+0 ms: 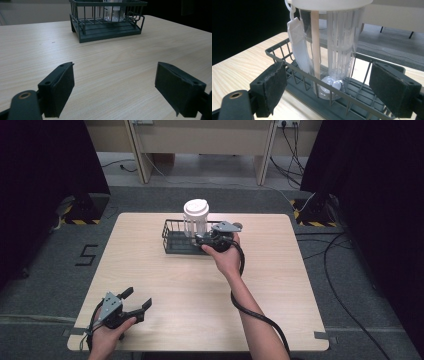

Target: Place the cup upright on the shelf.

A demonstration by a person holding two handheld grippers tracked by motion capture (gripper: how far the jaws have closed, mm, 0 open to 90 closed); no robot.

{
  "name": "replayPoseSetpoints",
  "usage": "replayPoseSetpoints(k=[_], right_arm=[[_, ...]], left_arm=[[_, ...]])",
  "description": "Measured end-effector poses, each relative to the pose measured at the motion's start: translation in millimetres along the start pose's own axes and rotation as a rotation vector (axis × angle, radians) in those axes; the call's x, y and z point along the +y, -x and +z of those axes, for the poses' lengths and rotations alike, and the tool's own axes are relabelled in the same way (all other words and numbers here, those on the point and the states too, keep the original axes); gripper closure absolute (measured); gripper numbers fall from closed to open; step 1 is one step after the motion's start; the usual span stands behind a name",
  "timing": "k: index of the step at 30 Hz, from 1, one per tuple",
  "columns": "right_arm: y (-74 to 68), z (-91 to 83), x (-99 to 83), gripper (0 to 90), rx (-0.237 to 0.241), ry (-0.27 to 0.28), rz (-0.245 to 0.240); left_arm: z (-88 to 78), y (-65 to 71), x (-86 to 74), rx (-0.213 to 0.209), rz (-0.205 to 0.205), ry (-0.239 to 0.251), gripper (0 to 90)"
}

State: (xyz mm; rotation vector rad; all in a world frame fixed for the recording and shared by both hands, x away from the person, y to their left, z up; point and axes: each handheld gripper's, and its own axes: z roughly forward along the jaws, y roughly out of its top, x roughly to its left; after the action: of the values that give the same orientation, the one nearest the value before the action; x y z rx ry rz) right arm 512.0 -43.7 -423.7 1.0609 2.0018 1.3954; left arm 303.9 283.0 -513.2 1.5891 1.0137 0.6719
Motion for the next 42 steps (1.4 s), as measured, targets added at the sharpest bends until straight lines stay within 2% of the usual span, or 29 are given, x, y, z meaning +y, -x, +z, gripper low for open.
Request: replayPoseSetpoints(k=[15, 27, 39, 42], right_arm=[[6.0, -26.0, -11.3, 15.7, 0.007, -0.002, 0.003], [19.9, -55.0, -21.0, 15.9, -0.007, 0.004, 0.004], [33.9, -81.8, -42.3, 16.0, -0.031, 0.002, 0.006], [37.8, -90.5, -51.3, 16.1, -0.036, -0.003, 0.023]], left_arm=[[-0.3, 0.0, -0.1, 0.002, 0.001, -0.003, 15.4], [-0.4, 0.0, -0.4, 0.005, -0.001, -0.003, 15.4], [-0.4, -0.4, -0.7, 0.01, -0.001, -0.006, 15.3], [-0.5, -0.6, -0.8, 0.012, -0.002, -0.007, 15.3]])
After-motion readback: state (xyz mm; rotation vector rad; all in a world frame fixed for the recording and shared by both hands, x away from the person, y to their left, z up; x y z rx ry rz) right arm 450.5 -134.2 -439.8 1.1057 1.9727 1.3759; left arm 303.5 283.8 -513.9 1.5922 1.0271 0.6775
